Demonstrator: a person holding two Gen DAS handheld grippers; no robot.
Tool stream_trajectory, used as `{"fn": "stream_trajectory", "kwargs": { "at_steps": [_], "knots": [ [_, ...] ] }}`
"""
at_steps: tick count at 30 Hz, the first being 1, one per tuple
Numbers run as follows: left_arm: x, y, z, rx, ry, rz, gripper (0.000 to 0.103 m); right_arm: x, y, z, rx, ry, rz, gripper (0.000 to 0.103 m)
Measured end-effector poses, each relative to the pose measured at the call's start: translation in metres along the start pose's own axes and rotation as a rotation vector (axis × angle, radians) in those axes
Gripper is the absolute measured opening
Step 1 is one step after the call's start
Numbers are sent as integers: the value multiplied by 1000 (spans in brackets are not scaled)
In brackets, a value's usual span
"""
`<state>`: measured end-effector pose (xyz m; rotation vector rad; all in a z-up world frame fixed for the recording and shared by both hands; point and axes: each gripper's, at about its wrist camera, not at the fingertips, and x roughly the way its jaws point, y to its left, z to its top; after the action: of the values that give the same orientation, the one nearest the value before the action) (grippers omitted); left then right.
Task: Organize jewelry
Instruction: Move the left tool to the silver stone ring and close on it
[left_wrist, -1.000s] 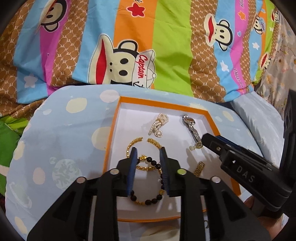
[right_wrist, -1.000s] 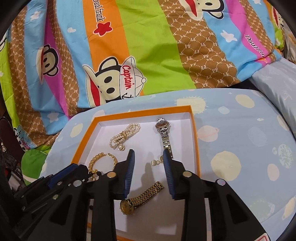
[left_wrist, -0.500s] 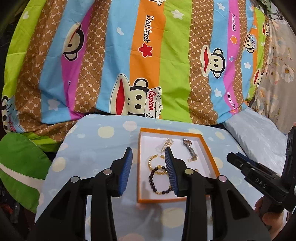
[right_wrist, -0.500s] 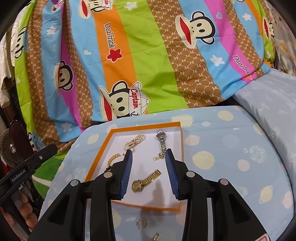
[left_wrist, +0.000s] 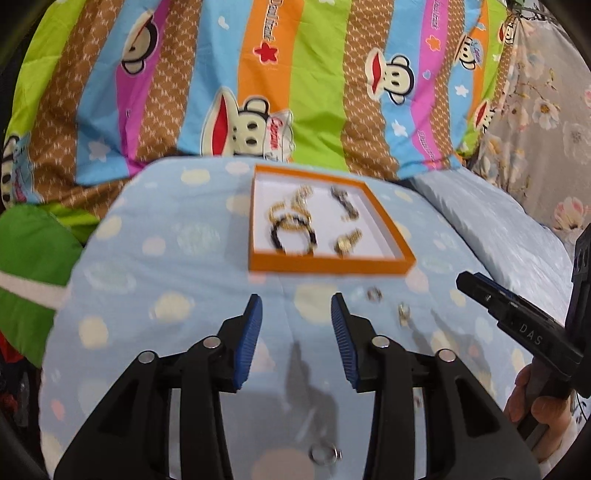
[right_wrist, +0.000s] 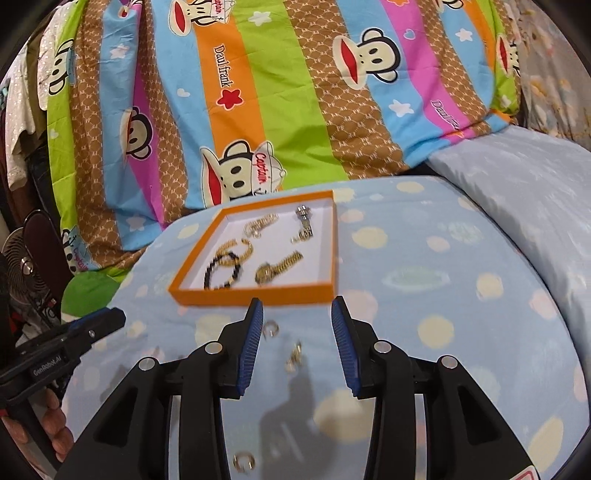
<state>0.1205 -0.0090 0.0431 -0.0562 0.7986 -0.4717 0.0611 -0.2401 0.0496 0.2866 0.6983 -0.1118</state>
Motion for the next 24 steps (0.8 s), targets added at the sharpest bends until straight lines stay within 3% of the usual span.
{"fn": "stream_trajectory", "kwargs": {
  "at_steps": [8,13,18,20,24],
  "knots": [
    [-3,-10,-63,-7,112,-8,44,-15,-19,-46,34,57,-33,38],
    [1,-17,-83,-6,162,17,44,-19,-22,-65,47,77,-33,38],
    [1,-30,-89,34,133,101,43,-19,-14,-72,36,89,-24,39],
    [1,-33,-90,54,128,119,42,-20,-12,-73,33,85,-22,45],
    [1,-30,-90,45,121,116,28,-21,-9,-75,30,83,-18,46]
  ]
}}
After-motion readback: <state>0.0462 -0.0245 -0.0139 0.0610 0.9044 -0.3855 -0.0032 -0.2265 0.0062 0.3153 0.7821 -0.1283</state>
